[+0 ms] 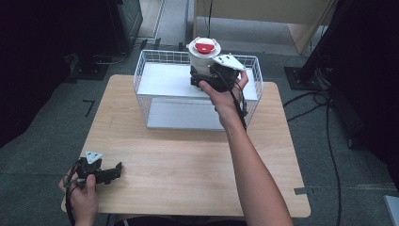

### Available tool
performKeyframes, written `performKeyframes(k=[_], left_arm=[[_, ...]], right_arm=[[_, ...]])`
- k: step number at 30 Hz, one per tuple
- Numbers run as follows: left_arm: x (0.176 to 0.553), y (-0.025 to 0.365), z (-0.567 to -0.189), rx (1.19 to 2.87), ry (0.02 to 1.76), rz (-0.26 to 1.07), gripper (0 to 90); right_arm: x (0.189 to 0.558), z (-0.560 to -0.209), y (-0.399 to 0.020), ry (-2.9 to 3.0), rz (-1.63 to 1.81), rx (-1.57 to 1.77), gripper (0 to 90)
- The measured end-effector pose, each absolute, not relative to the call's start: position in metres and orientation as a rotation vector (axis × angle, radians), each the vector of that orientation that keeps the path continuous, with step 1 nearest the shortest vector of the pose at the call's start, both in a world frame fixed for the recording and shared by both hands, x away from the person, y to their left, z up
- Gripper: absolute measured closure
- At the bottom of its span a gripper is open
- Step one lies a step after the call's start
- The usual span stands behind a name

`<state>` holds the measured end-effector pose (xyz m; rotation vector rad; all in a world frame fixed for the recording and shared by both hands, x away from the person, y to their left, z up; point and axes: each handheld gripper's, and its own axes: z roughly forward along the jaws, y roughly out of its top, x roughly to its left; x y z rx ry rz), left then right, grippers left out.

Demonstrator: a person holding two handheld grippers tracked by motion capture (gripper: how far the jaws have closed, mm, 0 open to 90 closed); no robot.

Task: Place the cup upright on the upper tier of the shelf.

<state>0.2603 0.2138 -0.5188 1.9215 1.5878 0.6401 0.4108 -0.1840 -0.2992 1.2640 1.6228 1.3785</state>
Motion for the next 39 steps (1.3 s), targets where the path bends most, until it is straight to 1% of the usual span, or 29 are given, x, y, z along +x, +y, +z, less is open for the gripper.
performKeyframes(k=[8,16,29,39], left_arm=[[0.260,0.214,-0.519,1.921,1.588,0.640,0.0],[0.260,0.214,-0.519,1.923,1.587,0.640,0.0],[0.260,0.214,-0.519,1.926,1.587,0.639,0.0],[0.260,0.214,-0.519,1.923,1.587,0.641,0.0]], right_arm=[[0.394,-0.306,-0.195,1.649,1.405,1.249,0.0],[0.369,-0.317,-0.205,1.676,1.413,1.215,0.0],[0.327,-0.338,-0.237,1.687,1.420,1.154,0.0],[0.306,-0.355,-0.257,1.682,1.402,1.155,0.0]])
